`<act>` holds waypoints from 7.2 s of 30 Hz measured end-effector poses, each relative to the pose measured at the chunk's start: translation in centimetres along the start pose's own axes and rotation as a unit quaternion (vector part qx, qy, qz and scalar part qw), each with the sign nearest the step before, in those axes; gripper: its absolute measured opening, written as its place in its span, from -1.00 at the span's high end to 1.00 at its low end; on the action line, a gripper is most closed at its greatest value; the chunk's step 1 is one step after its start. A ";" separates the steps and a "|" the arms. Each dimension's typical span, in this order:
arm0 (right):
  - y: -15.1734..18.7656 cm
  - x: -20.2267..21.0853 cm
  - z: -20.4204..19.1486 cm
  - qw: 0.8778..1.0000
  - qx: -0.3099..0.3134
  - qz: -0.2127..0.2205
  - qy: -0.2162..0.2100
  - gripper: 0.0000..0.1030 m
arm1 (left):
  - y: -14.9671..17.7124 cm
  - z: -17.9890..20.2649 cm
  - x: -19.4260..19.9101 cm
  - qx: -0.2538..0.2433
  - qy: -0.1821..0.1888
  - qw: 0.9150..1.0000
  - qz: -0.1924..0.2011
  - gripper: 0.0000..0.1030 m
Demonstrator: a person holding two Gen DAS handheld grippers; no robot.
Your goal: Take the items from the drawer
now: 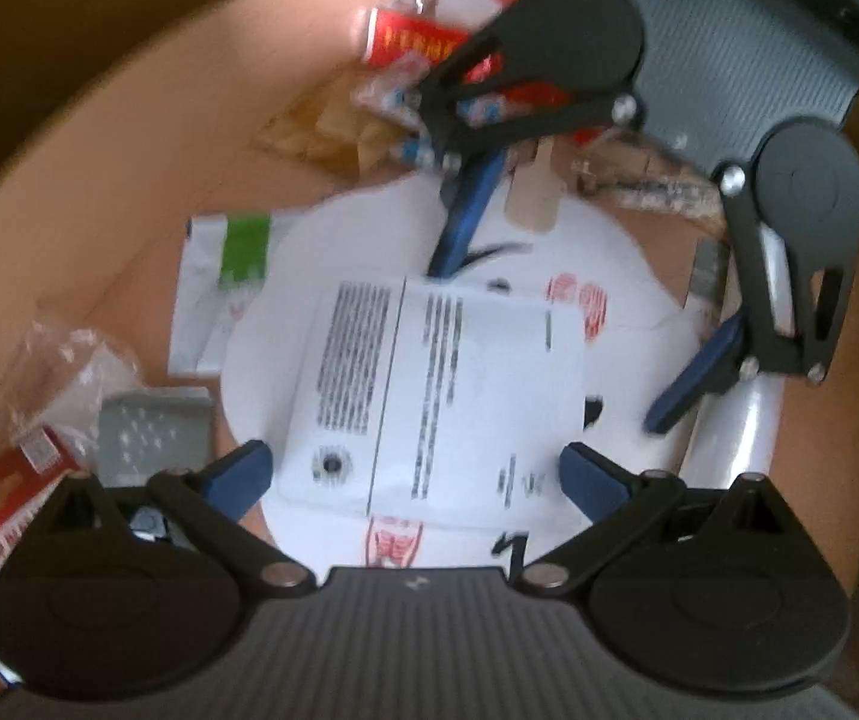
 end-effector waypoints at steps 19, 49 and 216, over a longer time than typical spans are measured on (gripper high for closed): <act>-0.4 -0.2 0.1 1.000 -0.010 0.021 0.001 -1.00 | 0.0 0.3 2.5 0.051 0.130 0.990 -0.009 -1.00; -2.8 2.8 -0.5 0.997 -0.002 0.059 -0.046 0.10 | -0.6 3.3 0.5 -0.026 0.075 0.997 0.008 -0.89; 8.8 16.5 -10.1 0.672 -0.398 0.349 0.517 -1.00 | 3.8 14.6 10.8 0.305 -0.398 0.771 0.393 -1.00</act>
Point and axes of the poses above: each gripper's, at about its wrist camera, not at the fingertips, and x roughly against the way its jaws point, z to its right, y to its underside, the point moved 6 cm from there along -x, roughly the way its jaws point, and after that the axes turned 2 degrees about -x, right-handed, at the moved point
